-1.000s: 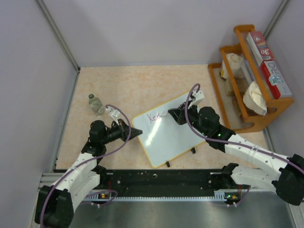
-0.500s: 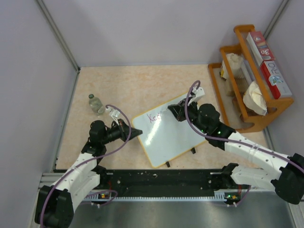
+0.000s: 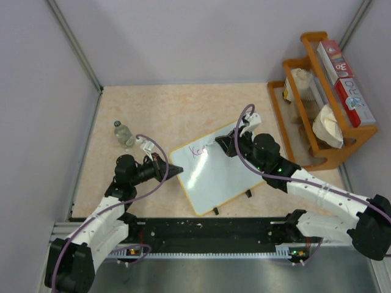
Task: Write a sentence on the whiteboard
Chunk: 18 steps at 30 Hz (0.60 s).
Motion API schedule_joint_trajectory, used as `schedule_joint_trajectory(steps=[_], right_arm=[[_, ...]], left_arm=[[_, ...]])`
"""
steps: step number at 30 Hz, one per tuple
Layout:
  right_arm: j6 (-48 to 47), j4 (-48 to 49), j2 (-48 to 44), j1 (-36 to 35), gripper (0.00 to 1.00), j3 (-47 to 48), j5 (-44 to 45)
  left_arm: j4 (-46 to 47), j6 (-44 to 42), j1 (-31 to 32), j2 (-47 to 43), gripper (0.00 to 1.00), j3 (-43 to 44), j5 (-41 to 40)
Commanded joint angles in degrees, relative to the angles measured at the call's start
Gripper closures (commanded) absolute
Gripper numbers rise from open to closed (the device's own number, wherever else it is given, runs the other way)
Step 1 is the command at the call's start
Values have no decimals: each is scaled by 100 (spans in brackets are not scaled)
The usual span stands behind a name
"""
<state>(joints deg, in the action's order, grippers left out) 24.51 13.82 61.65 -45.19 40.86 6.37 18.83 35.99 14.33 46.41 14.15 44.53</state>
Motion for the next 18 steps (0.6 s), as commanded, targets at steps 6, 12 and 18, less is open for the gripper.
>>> schedule_joint_trajectory(steps=[6,12,18], right_arm=[[18,-55,-258,54,100,-403,-4],[106,-117,-417,63,100,-667,-83],[133,-143,-592,54,100,-843,-127]], left_arm=[[-477,-1217,44,131,100,-62,-103],[-477,-1217,44,131,100,-62,-103],[-486,-1217,44,122,100,-62,-103]])
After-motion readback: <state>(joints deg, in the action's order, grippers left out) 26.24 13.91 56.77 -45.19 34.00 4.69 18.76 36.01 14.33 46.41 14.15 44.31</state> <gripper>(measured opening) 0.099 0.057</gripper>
